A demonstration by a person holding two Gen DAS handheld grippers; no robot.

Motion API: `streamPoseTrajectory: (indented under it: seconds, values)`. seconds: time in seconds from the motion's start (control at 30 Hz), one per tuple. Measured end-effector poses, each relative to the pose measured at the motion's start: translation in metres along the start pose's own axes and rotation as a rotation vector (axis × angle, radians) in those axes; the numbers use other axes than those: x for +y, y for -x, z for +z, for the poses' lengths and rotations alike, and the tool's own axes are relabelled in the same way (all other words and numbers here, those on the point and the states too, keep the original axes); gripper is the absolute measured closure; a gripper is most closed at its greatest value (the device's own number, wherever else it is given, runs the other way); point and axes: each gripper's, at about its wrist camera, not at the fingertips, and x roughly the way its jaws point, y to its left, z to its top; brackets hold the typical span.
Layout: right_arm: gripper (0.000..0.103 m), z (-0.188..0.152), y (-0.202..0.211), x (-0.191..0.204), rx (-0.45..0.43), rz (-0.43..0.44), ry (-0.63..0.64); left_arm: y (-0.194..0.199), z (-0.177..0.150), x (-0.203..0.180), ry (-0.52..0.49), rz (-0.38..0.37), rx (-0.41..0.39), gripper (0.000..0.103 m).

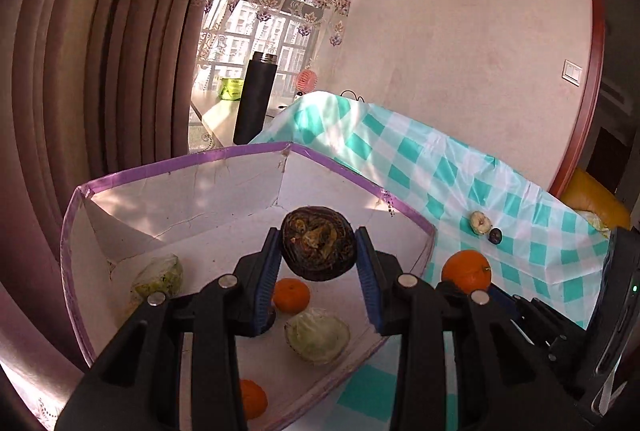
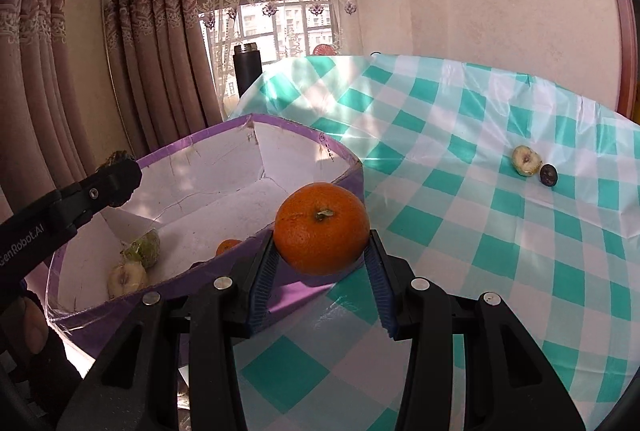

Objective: Organize fruits
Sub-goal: 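Open both tools to release the fruits into the box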

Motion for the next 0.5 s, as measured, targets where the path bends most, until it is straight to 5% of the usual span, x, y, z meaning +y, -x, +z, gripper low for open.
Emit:
streamPoseTrajectory:
  seconds: [0.27, 0.5]
  values:
    - [0.059, 0.021, -0.034, 0.049, 0.061, 0.035, 0.139, -0.011, -0.003, 0.046, 0.081, 0.103, 0.122, 0.065]
    - [0.059, 0.015, -0.066, 0.085, 0.184, -0.044, 0.318, -0.012, -0.007, 0.059, 0.083, 0.199, 0.142, 0.065]
